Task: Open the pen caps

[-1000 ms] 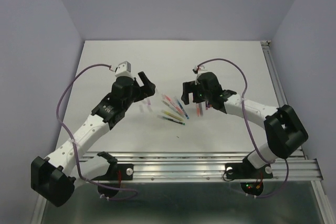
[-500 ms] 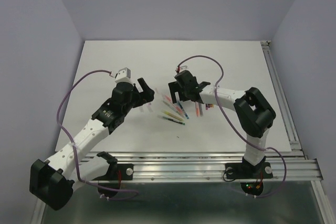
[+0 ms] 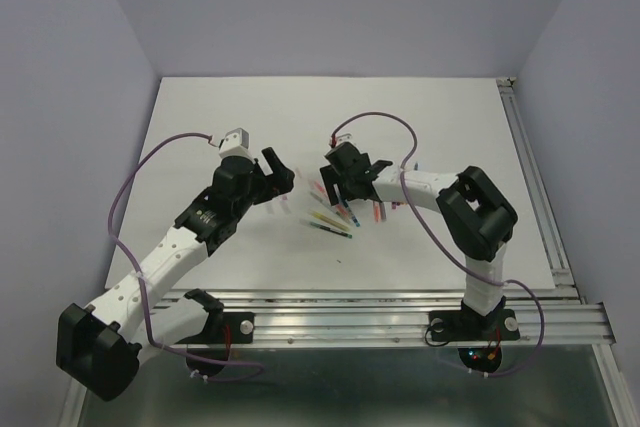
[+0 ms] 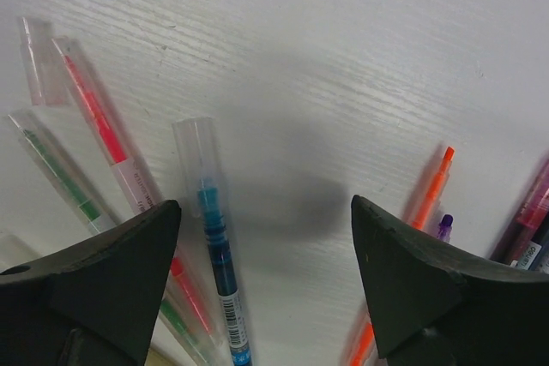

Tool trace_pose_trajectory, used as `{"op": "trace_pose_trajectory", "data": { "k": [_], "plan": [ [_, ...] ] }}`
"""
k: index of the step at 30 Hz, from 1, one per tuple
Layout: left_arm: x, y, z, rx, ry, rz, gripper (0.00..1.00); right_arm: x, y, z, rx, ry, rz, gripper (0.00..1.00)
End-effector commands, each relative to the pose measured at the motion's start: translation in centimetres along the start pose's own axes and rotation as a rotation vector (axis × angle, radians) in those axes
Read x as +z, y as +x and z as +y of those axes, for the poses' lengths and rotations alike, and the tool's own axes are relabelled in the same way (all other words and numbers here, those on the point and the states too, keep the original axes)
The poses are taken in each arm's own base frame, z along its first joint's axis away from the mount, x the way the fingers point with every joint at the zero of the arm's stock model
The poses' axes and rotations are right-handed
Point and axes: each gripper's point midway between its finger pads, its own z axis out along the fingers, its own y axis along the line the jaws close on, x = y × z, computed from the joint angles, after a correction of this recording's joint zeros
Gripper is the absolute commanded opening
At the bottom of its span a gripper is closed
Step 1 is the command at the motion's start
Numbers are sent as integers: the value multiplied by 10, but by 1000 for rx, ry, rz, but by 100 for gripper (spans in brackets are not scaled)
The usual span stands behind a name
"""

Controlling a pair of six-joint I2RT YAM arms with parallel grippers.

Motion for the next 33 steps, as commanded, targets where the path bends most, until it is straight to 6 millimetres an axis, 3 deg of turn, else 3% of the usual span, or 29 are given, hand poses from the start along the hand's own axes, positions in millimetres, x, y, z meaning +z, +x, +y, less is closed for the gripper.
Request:
{"op": "trace_pose_trajectory", "data": {
  "k": [1,7,13,19,23,28,33],
  "plan": [
    [-2,-8,-4,6,18,-38,99,-2,-5,1,-35,41,-13,83],
    [-5,-9,-4,0,17,-39,99,-3,12,-3,-23,64,16,70],
    [-6,-10,-5,-3,20,-42,99,-10,39,-6,11,58,65,68],
    [-5,-9,-6,0,25,-32,99,-17,66,-5,45,14,102,59],
    [-4,-7,-7,1,31,-27,99,-17,76,-4,62,-4,114,39],
    [-5,-6,-9,1,42,-21,99,-14,85,1,61,-38,127,35],
    [-9,-8,-13,-6,67,-24,99,-13,88,4,70,-55,127,18]
  ]
}}
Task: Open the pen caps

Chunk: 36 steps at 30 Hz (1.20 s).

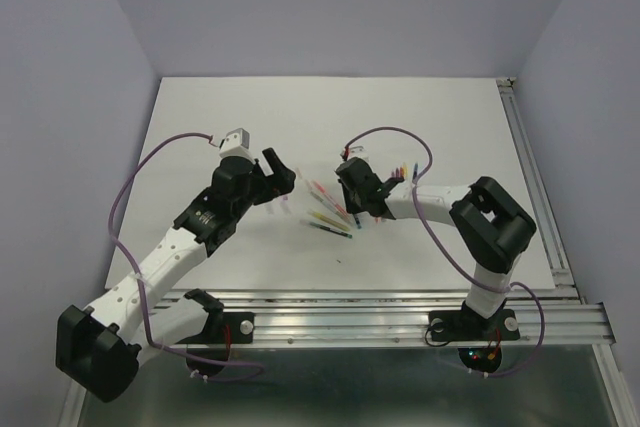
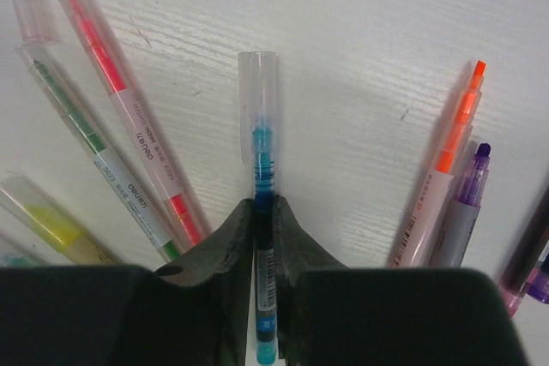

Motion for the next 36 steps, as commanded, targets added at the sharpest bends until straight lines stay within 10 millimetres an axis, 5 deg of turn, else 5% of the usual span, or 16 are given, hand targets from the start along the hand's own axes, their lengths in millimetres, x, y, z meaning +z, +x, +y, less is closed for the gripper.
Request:
{"op": "trace_pose_trajectory", "data": {
  "k": [1,7,11,15,24,30,36],
  "plan": [
    [-9,-11,-12,-8,55,-40,99,2,49,-9,-25,9,132,12],
    [-12,-7,-24,6,126,-13,99,-4,26,-12,-47,26,52,1],
    [-13,-1,-41,-1,214,27,99,-27,-21,-14,-30,50,-81,1],
    [-15,5,-60,-23,324,51,99,-52,-42,3,-11,-82,-172,1],
    [-19,23,-108,-89,560,96,99,-137,-17,77,17,-717,-226,1],
    [-7,35,-117,-93,559,140,98,-176,-29,88,56,-870,-325,1],
    [-8,37,-123,-99,572,146,94,-189,-37,90,66,-906,-364,1]
  ]
}}
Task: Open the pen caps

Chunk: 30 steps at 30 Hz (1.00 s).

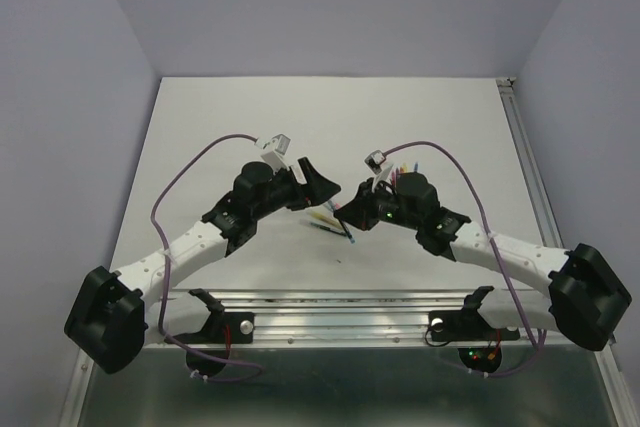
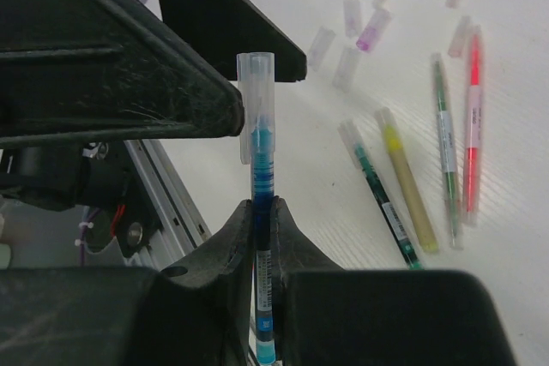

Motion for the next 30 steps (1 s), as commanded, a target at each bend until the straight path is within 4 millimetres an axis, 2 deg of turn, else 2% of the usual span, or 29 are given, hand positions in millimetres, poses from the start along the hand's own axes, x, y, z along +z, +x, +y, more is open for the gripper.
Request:
{"op": "trace_pose_trajectory", "data": {
  "k": [1,3,10,15,21,22,24,26,27,30],
  "plan": [
    [-3,-20,-35,23,120,-65,93,-3,-18,26,-23,-115,-73,1],
    [-3,-21,-37,20,126,-68,89,-1,-16,26,-24,-120,-67,1],
    [-5,-21,-42,17,145,-68,61,4,-21,25,-9,-116,-92,1],
    [-5,-20,-41,18,146,-65,58,5,-35,27,-6,-117,-151,1],
    [-8,-22,-45,24,157,-73,39,9,-42,27,-5,-113,-164,1],
    [-8,-22,-45,24,157,-73,31,9,-42,28,-4,-115,-163,1],
    [-9,-22,-45,25,159,-75,24,10,-40,27,-4,-116,-155,1],
    [-9,-23,-45,22,157,-78,11,11,-36,25,-4,-113,-139,1],
    [-9,-25,-45,22,155,-85,0,12,-34,26,-5,-121,-126,1],
    [-8,-29,-42,6,132,-110,0,14,-18,29,-2,-160,-66,1]
  ]
}}
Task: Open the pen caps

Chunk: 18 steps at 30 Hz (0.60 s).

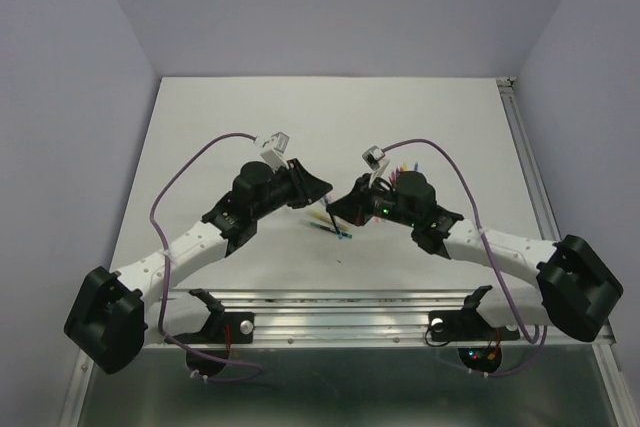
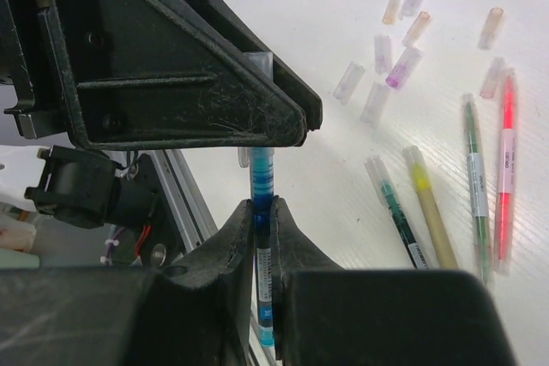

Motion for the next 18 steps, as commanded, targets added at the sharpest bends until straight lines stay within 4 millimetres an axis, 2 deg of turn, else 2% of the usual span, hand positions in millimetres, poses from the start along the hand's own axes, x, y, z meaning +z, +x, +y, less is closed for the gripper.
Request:
{"op": "trace_pose_trajectory", "data": {
  "k": [1,3,4,5,6,7,8,10,11,13,14,16,18],
  "plan": [
    [-7,-25,-30,7,82,-96,0,4,9,12,-9,-80,40,1],
    [-7,-35,-29,-16,59,-136,0,0,28,19,17,-149,94,1],
    [-7,-44,-22,-25,10,-181,0,-3,35,21,34,-173,113,1],
    [-6,-53,-23,-9,-1,-207,0,-8,52,27,65,-219,160,1],
    [-5,-55,-15,-12,-30,-218,0,-8,53,32,74,-238,162,1],
    [-6,-72,-9,-19,-48,-250,0,-13,73,33,96,-247,209,1],
    [-3,-78,-4,-24,-57,-253,0,-16,81,37,117,-261,229,1],
    [-3,-96,-5,-37,-38,-287,0,-23,104,39,146,-262,276,1],
    [-4,-106,0,-40,-47,-311,0,-27,116,48,174,-272,304,1],
    [-2,-119,0,-32,-60,-339,0,-31,119,58,185,-293,281,1],
    [-3,-123,0,-28,-64,-350,0,-36,127,62,210,-296,292,1],
    [-5,-133,2,-22,-72,-370,0,-37,123,63,225,-286,257,1],
    [-6,-129,8,-14,-104,-342,0,-36,117,57,212,-238,229,1]
  ]
}}
